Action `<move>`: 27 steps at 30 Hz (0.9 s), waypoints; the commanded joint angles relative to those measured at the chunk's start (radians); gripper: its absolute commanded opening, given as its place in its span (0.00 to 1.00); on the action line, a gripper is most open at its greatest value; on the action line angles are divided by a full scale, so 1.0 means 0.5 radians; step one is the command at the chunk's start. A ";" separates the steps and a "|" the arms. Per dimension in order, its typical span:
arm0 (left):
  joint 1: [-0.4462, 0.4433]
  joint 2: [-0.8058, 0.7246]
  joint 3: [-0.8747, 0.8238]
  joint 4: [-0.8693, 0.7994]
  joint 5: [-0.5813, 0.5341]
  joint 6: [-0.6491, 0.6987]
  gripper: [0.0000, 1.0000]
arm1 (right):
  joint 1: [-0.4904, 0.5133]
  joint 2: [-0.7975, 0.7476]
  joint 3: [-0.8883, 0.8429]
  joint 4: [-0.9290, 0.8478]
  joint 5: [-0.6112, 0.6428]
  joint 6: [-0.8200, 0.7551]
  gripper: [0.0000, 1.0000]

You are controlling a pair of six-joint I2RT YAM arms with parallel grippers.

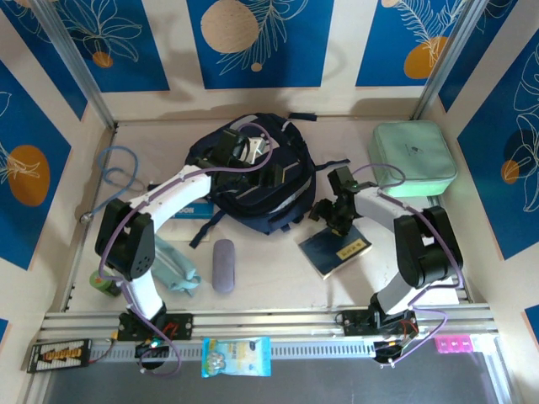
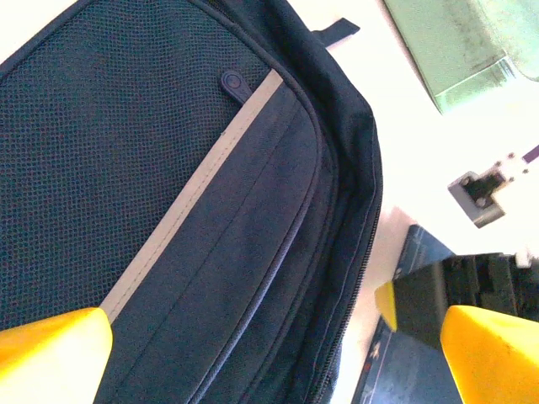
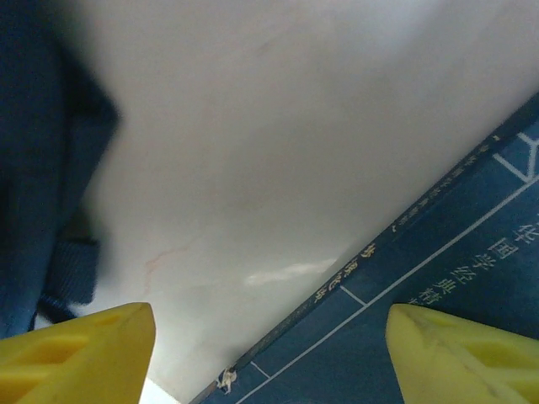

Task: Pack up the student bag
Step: Move the book to the middle-right of the table.

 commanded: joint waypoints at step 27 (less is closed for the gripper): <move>-0.684 0.438 0.225 -0.217 -0.219 -0.134 0.85 | 0.072 -1.208 -0.737 -0.494 0.258 0.781 0.55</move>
